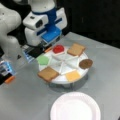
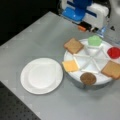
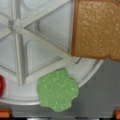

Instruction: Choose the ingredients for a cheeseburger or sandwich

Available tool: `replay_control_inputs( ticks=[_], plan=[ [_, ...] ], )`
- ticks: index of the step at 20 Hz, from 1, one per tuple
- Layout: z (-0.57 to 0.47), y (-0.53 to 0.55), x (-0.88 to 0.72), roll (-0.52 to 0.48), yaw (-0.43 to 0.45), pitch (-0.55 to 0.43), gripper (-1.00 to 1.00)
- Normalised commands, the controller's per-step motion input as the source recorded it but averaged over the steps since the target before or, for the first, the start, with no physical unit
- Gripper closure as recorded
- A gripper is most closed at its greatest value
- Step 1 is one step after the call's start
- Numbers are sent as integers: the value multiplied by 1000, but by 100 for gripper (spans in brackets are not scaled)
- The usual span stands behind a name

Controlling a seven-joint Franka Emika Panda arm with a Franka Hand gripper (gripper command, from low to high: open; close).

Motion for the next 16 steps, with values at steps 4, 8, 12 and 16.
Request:
replay_control_inputs(
  ticks=[4, 8, 12, 16],
  plan=[
    [42, -63, -35, 125, -81, -42, -100],
    [35, -248, -129, 187, -53, -69, -100],
    [-35, -434, -197, 246, -39, -87, -100],
    [-116, -308, -210, 268, 9, -124, -100]
  ],
)
